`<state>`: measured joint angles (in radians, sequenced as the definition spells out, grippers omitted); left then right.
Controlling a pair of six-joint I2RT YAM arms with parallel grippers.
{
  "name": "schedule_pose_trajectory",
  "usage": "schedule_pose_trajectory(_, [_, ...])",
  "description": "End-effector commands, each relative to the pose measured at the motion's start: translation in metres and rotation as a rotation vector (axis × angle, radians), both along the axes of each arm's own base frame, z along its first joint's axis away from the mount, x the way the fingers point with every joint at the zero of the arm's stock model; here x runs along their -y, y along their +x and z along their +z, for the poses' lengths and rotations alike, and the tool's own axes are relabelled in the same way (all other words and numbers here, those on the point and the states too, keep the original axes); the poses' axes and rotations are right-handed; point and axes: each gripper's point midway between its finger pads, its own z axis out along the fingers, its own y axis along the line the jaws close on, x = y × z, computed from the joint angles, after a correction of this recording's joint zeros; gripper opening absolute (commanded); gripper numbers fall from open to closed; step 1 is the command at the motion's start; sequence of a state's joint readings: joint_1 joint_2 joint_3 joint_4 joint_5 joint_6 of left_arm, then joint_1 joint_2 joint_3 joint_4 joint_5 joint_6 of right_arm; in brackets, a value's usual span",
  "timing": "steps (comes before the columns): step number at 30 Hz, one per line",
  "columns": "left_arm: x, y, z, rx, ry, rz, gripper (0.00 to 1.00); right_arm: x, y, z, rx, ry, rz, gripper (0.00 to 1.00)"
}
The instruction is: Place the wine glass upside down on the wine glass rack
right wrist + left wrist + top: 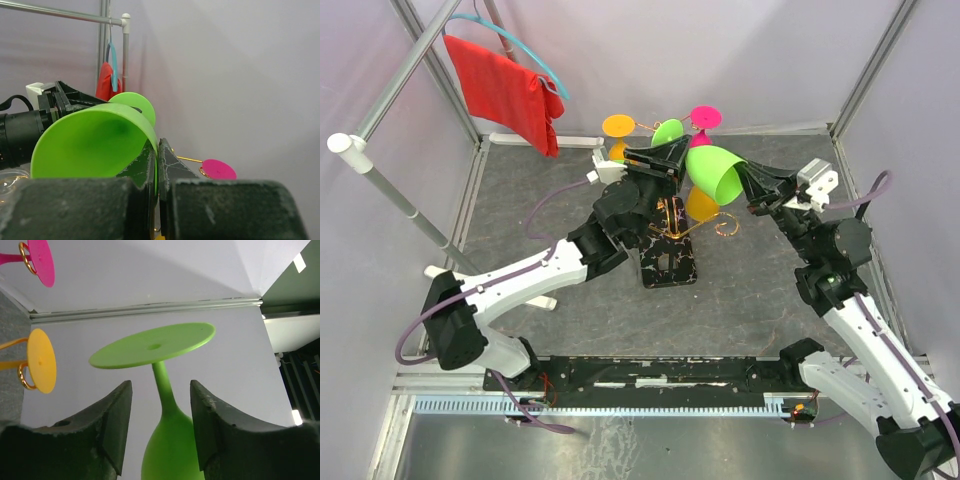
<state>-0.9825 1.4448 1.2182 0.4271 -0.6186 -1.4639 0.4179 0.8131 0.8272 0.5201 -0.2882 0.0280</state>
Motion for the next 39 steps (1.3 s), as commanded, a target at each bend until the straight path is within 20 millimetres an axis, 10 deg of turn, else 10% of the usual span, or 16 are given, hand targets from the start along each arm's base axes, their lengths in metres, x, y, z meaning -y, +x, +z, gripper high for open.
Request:
schedule_pose_trajectory(1, [-0.001,0.002,0.026,0.039,-0.097,0.007,0.49,0.001,-0.007,0.015,0.075,0.026,-0.011,0.00])
schedule_pose_trajectory(12, [-0.002,0.002,0.037,0.087,-0.061,0.022,0.03,0.000,-0.010,0.009,0.060,-0.010,-0.019,0.03])
schedule_pose_trajectory(23, [-0.028,-0.013,0.111,0.455,0.340,0.081,0.03,0.027,-0.008,-0.018,-0.034,-0.087,-0.164,0.67])
schedule_pose_trajectory(30, [-0.038,-0.022,0.121,0.639,0.804,0.113,0.03,0.041,0.020,-0.034,-0.248,-0.131,-0.287,0.98])
schedule_pose_trajectory(39, [-0.068,-0.051,0.115,0.818,1.204,0.096,0.03,0.064,0.076,-0.031,-0.509,-0.180,-0.522,1.00])
